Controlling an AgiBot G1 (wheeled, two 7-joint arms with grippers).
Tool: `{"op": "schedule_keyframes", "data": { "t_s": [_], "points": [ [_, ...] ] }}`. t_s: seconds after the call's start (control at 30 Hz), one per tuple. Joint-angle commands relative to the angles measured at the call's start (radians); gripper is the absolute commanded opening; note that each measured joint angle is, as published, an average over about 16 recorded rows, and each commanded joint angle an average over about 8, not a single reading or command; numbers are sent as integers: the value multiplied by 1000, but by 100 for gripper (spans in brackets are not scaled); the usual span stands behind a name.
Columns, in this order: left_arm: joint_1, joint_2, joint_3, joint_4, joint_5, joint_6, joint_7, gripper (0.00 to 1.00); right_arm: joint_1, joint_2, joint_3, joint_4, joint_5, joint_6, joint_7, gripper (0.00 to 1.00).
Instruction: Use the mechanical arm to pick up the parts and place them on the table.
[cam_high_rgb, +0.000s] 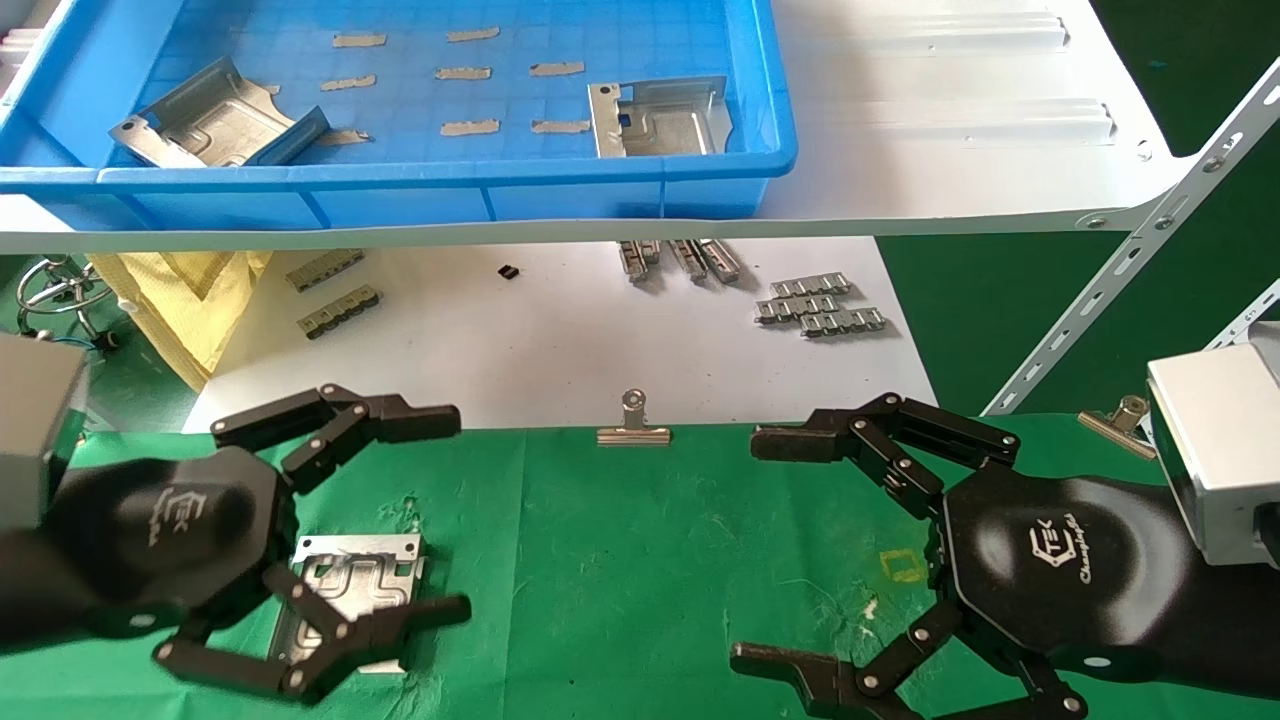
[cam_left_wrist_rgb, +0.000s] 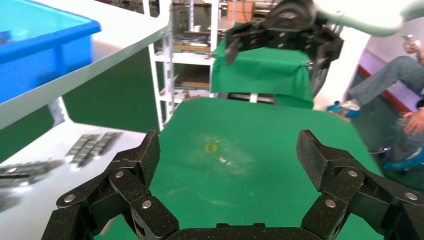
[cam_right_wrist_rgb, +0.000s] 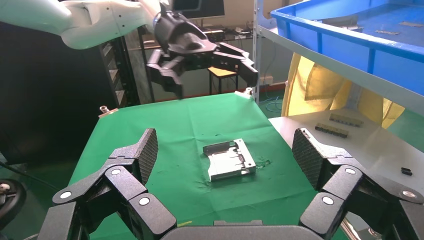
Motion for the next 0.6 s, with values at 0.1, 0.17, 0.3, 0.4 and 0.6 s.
{"op": "schedule_keyframes", "data": {
  "t_s": [0.1, 0.17, 0.3, 0.4, 0.6],
  "points": [
    [31, -11, -30, -72, -12, -6, -41, 100, 0, 0, 0, 0, 0, 0, 0, 100],
    [44, -15, -43, -104, -18, -8, -57, 100, 0, 0, 0, 0, 0, 0, 0, 100],
    [59, -20, -58, -139, -24, -11, -72, 100, 0, 0, 0, 0, 0, 0, 0, 100],
    [62, -22, -61, -145, -26, -12, -73, 100, 0, 0, 0, 0, 0, 1, 0, 100],
    [56, -20, -55, -129, -25, -12, -67, 100, 0, 0, 0, 0, 0, 1, 0, 100]
  ]
}}
